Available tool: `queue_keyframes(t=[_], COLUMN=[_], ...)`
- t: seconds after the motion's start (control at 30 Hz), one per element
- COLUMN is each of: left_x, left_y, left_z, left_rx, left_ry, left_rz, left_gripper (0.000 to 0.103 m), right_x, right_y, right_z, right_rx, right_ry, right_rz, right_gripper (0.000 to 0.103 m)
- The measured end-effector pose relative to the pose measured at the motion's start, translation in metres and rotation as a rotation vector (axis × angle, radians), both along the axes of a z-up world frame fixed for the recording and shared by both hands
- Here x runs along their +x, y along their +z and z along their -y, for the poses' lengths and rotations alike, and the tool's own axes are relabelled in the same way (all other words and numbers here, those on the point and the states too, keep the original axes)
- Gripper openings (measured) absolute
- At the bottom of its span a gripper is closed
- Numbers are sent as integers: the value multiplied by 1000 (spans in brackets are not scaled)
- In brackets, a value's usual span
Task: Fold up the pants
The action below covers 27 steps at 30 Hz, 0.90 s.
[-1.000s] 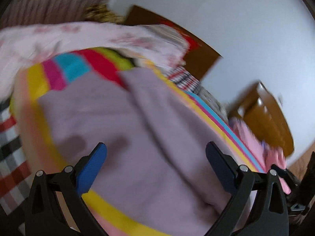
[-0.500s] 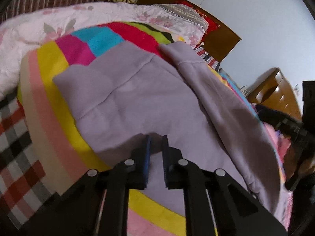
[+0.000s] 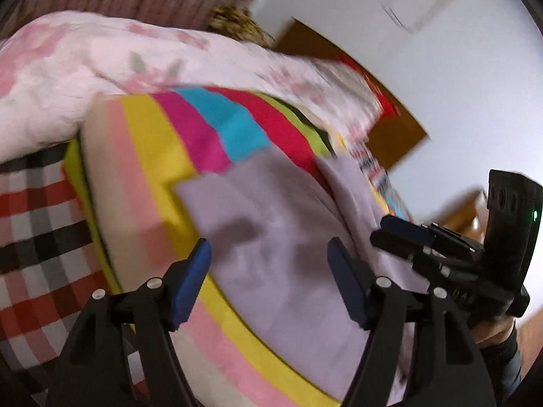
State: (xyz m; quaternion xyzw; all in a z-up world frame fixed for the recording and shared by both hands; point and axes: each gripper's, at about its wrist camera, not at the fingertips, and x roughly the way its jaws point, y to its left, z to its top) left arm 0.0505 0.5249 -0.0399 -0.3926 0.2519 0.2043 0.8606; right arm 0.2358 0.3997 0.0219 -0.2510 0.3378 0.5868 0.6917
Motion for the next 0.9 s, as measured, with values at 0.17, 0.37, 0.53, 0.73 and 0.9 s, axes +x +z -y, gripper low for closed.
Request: queue_keyframes(t=[0.17,0.37,0.53,0.73,0.9], left_x=[9,22,29,15,30], left_y=[-23,-39,-38,-2,-37], left_z=[-22,-42,-35,-33,-48], left_rx=[-63,-86,-9,92,4], left_ry=[37,22,6,47,65], left_rz=[-27,4,-37,45,-77], left_gripper=[65,55,7,5,10], right_x=[20,42,33,29,32], right_y=[-25,-43,-42,-15,-47], right_z=[-68,-94,-82,-84,-101], right_rx=[-96,-142,-121,-40,-124], right_ry=[54,68,130,81,55], right_rz=[-53,-77,-36,20,1], right_gripper=[44,44,15,12,21])
